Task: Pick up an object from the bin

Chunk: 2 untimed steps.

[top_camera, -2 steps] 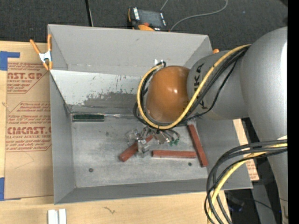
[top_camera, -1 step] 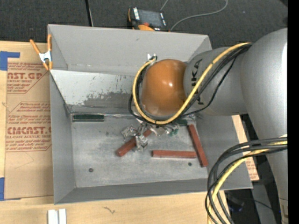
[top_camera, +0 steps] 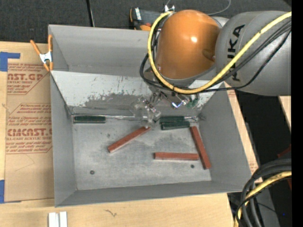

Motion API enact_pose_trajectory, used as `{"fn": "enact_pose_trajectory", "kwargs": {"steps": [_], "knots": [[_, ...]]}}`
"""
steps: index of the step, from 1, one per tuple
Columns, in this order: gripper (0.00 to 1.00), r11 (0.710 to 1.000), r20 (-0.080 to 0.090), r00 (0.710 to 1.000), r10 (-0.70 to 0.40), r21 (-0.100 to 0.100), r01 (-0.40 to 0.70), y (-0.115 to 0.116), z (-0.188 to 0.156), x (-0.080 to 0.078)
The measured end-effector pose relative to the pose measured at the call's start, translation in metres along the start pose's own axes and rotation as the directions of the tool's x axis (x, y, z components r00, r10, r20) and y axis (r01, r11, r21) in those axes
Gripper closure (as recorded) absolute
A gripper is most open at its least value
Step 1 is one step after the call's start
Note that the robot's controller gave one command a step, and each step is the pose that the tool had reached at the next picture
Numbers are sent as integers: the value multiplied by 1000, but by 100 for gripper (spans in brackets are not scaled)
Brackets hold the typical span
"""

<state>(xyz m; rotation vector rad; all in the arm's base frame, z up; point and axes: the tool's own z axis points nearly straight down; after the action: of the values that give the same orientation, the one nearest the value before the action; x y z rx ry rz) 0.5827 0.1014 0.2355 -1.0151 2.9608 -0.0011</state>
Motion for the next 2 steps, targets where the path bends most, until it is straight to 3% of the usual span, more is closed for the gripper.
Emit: {"fn": "enact_pose_trajectory", "kwargs": {"steps": [1,2], "knots": [[0,1000,-7,1000,0,-5,0,0,5,2],[0,998,-15,998,55,-9,-55,12,123,-10]]}}
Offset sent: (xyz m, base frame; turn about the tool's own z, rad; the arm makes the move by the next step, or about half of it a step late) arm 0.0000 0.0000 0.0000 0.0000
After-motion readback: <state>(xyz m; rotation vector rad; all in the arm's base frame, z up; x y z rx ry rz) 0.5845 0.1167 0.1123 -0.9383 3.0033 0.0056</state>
